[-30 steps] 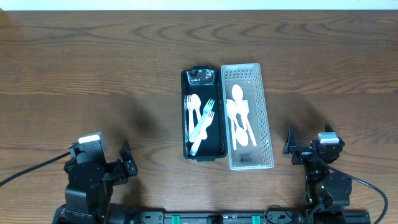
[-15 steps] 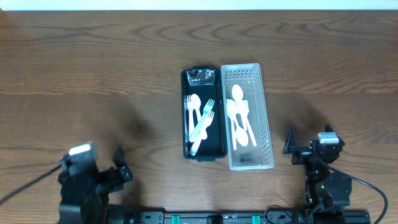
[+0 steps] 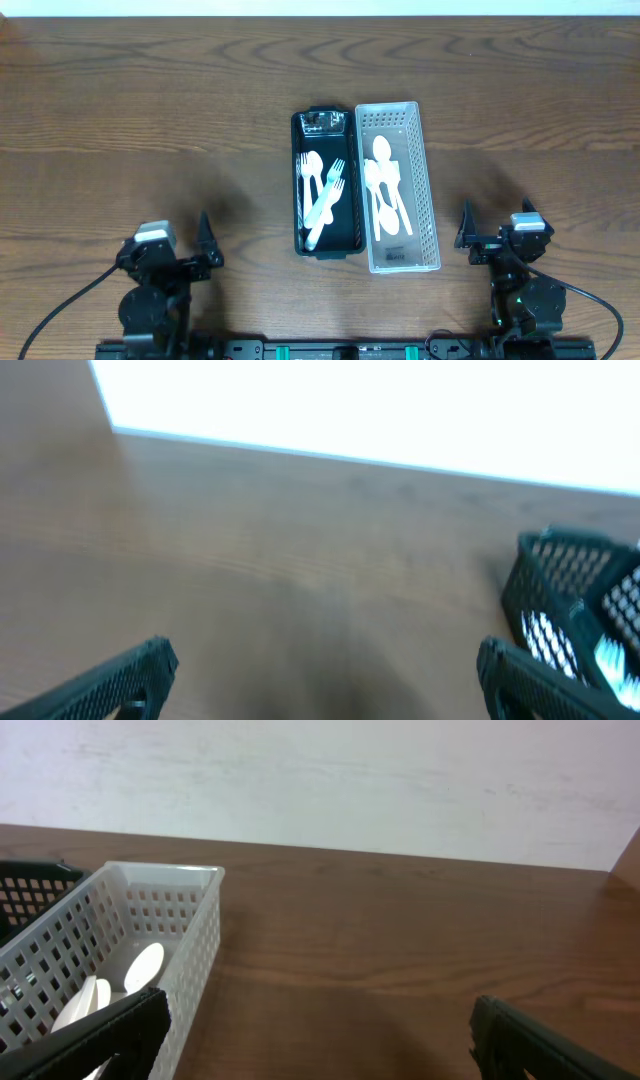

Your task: Pack container

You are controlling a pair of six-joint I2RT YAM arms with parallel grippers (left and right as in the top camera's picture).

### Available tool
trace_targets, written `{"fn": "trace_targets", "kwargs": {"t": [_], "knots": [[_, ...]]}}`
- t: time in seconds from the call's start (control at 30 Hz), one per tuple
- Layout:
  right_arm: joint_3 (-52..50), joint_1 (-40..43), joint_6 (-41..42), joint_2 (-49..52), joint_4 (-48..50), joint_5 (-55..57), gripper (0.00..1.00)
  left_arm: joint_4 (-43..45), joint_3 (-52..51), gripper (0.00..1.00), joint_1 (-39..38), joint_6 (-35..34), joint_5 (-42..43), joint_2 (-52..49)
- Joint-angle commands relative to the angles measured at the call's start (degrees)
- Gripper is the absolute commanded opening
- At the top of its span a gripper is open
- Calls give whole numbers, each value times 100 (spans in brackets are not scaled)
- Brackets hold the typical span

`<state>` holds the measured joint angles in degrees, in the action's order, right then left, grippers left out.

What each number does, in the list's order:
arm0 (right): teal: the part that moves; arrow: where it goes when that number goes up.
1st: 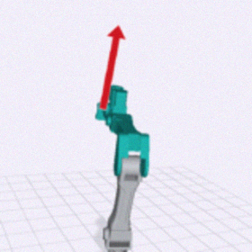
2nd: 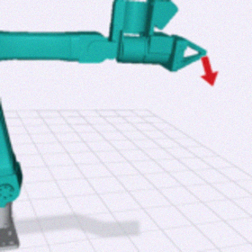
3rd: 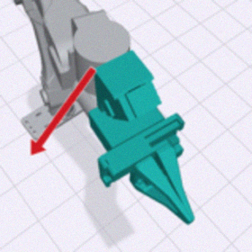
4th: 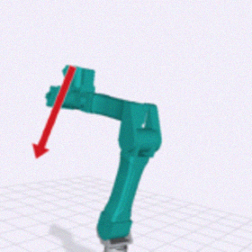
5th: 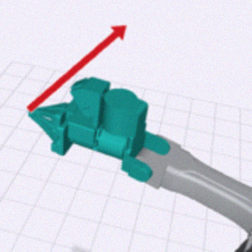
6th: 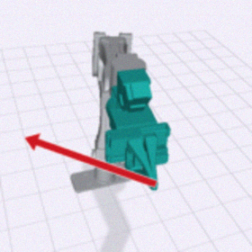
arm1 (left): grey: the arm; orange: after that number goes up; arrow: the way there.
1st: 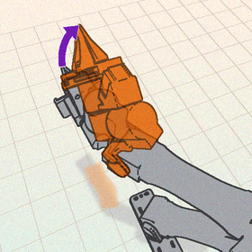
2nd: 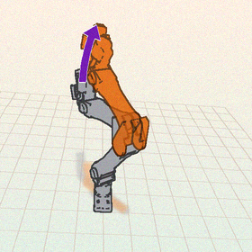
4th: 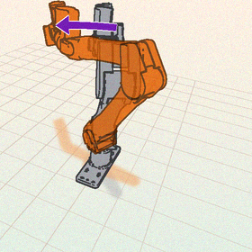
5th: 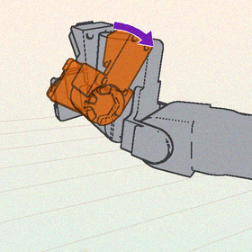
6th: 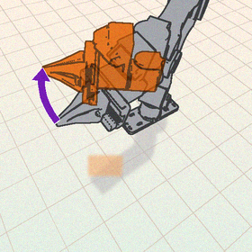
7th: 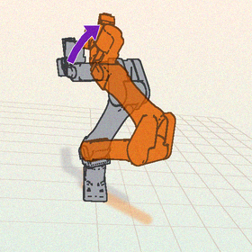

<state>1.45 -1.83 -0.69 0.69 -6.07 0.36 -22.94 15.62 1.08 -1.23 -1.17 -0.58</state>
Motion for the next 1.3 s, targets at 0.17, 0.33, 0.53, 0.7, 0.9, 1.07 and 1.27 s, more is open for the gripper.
{"fn": "trace_targets", "kwargs": {"t": [0.17, 0.33, 0.53, 0.7, 0.9, 1.07, 1.27], "knots": [[-35, 37, -66, -37, 13, -39, 99, 1408, -1095, 98, 31, 682, 227, 46], [-35, 37, -63, -37, 13, -39, 99, 1561, -1386, 98, 31, 684, 203, 46], [-35, 37, -63, -37, 13, -39, 99, 1561, -1386, 98, 31, 765, 103, 46], [-35, 37, -66, -37, 13, -39, 99, 1561, -1386, 98, 31, 765, 103, 35], [-35, 37, -63, -37, 13, -39, 99, 1561, -1386, 98, 31, 765, 103, 35], [-35, 37, -66, -37, 13, -39, 99, 1561, -1386, 98, 31, 765, 103, 35], [-35, 37, -66, -37, 13, -39, 99, 1561, -1386, 98, 31, 765, 103, 35]]}}
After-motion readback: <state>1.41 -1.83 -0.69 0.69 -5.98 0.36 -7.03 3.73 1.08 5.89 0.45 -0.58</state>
